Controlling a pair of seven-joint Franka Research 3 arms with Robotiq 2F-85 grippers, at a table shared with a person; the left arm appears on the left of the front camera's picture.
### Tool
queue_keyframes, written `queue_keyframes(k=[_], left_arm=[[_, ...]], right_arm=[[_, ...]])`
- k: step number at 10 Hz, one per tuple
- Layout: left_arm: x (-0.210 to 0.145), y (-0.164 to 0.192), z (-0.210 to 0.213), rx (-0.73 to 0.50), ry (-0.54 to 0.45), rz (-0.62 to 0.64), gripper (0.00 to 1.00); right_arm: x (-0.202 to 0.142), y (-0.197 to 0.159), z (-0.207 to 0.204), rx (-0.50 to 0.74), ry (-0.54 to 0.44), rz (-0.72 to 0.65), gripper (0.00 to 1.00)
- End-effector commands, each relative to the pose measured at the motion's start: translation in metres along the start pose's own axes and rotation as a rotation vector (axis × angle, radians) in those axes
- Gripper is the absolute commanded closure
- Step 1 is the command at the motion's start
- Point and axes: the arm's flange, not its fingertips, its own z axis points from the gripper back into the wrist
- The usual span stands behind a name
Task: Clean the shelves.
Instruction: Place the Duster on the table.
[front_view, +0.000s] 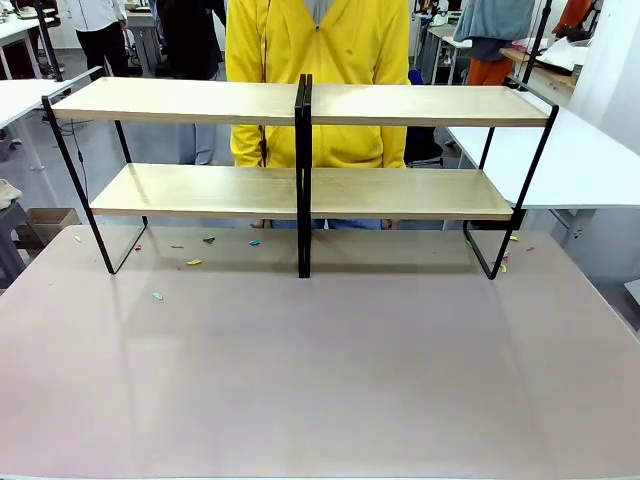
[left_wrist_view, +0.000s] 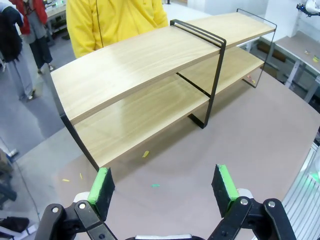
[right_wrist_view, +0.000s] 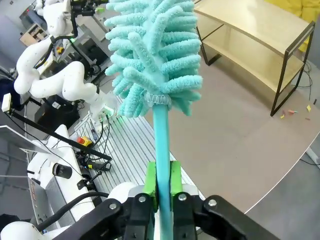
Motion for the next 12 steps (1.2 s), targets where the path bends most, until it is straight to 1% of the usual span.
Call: queue_keyframes(k=[1,6,7,8,9,10,11,12], left_arm=[[0.0,0.001,0.0,0.0,0.0,-0.006,0.0],[0.0,0.001,0.0,0.0,0.0,-0.006,0.0],[0.0,0.0,0.0,0.0,0.0,0.0,0.0],[-0.004,-0.006,0.006,-0.089,0.047,0.038,0.0],[-0.025,-0.007,0.004,-0.154,0.098,0.102,0.0],[-0.064,-0.006,-0.008,-0.27,0.161,0.21,0.0],[-0.102,-0.003,-0.028,-0.27,0.232,0.341,0.0],[-0.135,-0.003,-0.056,-0.303,0.297,0.494,0.0]], right_arm=[[0.002,0.002,0.002,0.015,-0.022,0.031,0.88],[0.002,0.002,0.002,0.015,-0.022,0.031,0.88],[-0.001,-0.001,0.0,0.0,0.0,-0.001,0.88],[-0.012,0.001,-0.018,-0.03,0.107,0.012,0.88],[-0.033,-0.006,-0.039,-0.006,0.185,0.012,0.88],[-0.066,-0.024,-0.075,0.051,0.313,0.008,0.88],[-0.094,-0.041,-0.115,0.101,0.415,-0.026,0.88],[-0.116,-0.062,-0.158,0.179,0.54,-0.043,0.88]])
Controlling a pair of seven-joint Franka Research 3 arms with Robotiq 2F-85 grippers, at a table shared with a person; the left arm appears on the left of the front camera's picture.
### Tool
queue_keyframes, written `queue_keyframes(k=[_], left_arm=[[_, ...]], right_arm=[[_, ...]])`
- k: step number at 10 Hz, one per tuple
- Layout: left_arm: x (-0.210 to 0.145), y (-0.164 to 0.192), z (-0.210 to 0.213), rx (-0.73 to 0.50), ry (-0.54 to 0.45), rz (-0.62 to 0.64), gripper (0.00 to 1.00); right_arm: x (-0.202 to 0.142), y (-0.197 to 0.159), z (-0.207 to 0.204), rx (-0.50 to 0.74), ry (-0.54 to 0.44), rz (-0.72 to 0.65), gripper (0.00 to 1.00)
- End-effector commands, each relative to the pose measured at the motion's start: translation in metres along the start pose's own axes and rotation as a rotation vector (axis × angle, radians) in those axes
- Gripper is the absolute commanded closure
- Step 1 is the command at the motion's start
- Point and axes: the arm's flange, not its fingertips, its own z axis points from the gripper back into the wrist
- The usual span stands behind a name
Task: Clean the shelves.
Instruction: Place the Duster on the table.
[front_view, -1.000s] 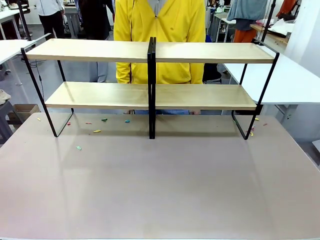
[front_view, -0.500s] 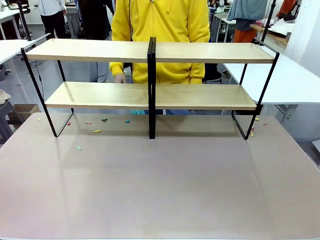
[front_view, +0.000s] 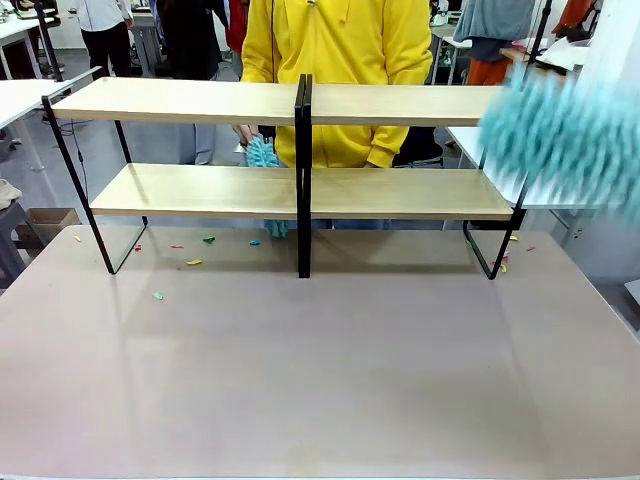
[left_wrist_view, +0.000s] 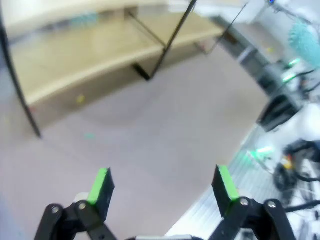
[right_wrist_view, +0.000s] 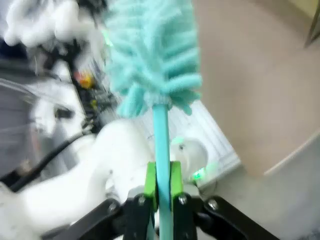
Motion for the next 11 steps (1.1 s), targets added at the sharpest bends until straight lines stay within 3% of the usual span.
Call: queue_keyframes(k=[1,2,3,5,6,7,11], left_arm=[[-0.074,0.02,-0.082,-0.064,0.068,0.316,0.0],[-0.1,0.026,-0.125,-0.152,0.066,0.488,0.0],[-0.12,0.028,-0.161,-0.176,0.064,0.585,0.0],[-0.149,0.032,-0.202,-0.267,0.184,0.736,0.0],[-0.145,0.039,-0.2,-0.206,0.232,0.744,0.0],[-0.074,0.101,-0.155,-0.231,0.166,0.704,0.0],[-0.074,0.101,-0.155,-0.231,0.166,0.704,0.0]], right_arm=[[-0.004,-0.047,-0.086,0.063,0.229,-0.013,0.88],[-0.002,-0.069,-0.127,0.058,0.347,-0.05,0.88],[0.001,-0.082,-0.152,0.071,0.373,-0.057,0.88],[0.008,-0.106,-0.169,-0.067,0.306,-0.122,0.88],[0.011,-0.112,-0.167,-0.058,0.264,-0.12,0.88],[0.015,-0.114,-0.166,-0.065,0.25,-0.16,0.88],[0.022,-0.111,-0.179,-0.061,0.278,-0.144,0.88]])
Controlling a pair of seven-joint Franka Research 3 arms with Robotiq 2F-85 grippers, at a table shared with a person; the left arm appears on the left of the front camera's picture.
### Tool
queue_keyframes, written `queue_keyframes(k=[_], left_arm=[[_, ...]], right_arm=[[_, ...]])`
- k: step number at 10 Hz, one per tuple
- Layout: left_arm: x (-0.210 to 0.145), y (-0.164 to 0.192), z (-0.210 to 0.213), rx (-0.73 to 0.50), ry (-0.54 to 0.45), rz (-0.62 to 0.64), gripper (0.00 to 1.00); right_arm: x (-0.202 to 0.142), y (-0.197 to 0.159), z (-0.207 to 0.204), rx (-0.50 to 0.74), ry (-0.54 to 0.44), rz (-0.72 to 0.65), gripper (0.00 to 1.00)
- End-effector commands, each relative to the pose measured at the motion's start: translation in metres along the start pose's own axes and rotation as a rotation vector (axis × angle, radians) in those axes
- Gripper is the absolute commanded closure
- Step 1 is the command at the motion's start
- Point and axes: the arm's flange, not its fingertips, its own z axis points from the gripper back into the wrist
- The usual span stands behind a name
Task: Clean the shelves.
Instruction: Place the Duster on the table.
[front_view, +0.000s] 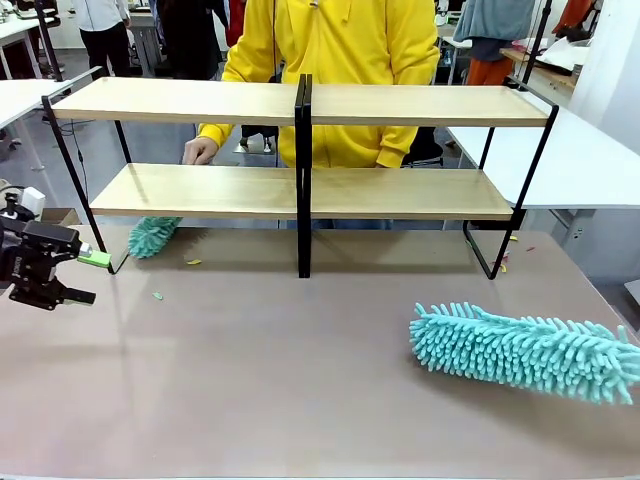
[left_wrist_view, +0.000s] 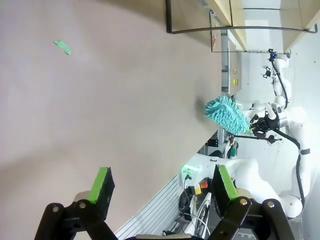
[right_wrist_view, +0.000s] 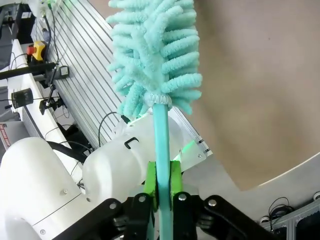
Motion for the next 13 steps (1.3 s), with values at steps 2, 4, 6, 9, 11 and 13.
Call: queue_keyframes(k=[2,4,6,9,11,13], left_arm=[[-0.003,0.001,-0.005,-0.013,0.012,-0.02,0.0],[-0.003,0.001,-0.005,-0.013,0.012,-0.02,0.0],[-0.003,0.001,-0.005,-0.013,0.012,-0.02,0.0],[-0.003,0.001,-0.005,-0.013,0.012,-0.02,0.0],[-0.003,0.001,-0.005,-0.013,0.012,-0.02,0.0],[-0.003,0.001,-0.005,-0.013,0.012,-0.02,0.0]], right_arm=[[0.011,0.004,-0.003,0.01,-0.011,0.007,0.41],[0.012,-0.004,0.008,-0.018,-0.088,-0.038,0.0],[0.006,-0.021,0.044,-0.075,-0.391,-0.142,0.0],[-0.026,-0.013,0.081,0.017,-0.595,-0.164,0.0],[-0.06,0.015,0.105,0.111,-0.597,-0.174,0.0],[-0.116,0.051,0.148,0.349,-0.628,-0.232,0.0]])
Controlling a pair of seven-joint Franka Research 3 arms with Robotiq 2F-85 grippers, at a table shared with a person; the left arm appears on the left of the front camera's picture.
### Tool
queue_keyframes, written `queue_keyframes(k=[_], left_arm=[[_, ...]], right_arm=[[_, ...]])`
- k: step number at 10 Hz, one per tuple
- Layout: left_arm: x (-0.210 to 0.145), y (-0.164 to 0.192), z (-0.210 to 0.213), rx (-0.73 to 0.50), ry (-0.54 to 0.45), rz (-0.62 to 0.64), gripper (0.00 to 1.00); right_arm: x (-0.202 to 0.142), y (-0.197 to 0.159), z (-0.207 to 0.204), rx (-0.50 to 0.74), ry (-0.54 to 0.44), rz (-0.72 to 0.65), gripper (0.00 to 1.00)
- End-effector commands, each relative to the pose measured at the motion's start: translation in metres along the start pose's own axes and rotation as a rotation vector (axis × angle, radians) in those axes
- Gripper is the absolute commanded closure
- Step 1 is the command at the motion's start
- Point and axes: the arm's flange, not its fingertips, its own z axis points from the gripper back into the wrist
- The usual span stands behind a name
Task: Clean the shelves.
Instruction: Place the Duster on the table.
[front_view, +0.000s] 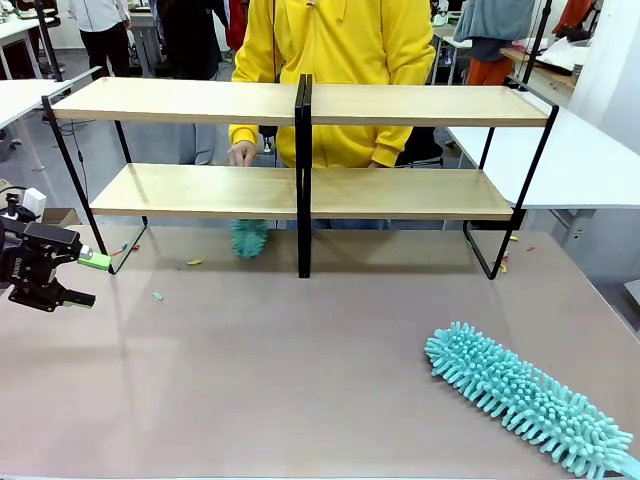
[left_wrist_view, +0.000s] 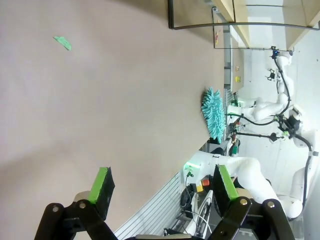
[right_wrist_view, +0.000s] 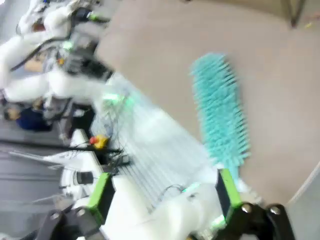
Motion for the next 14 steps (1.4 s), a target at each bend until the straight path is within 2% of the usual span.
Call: queue_keyframes(k=[1,3,4,5,14], left_arm=[[-0.002,0.0,-0.001,-0.023,-0.007,-0.021,0.0],[-0.002,0.0,-0.001,-0.023,-0.007,-0.021,0.0],[-0.002,0.0,-0.001,-0.023,-0.007,-0.021,0.0],[-0.002,0.0,-0.001,-0.023,-0.007,-0.021,0.0],[-0.002,0.0,-0.001,-0.023,-0.007,-0.021,0.0]], right_arm=[[-0.017,0.027,0.051,0.163,-0.041,-0.182,0.0],[-0.027,0.046,0.044,0.17,-0.066,-0.273,0.0],[-0.022,0.05,0.034,0.166,-0.078,-0.272,0.0],[-0.042,0.044,0.054,0.156,-0.018,-0.186,0.0],[-0.042,0.044,0.054,0.156,-0.018,-0.186,0.0]])
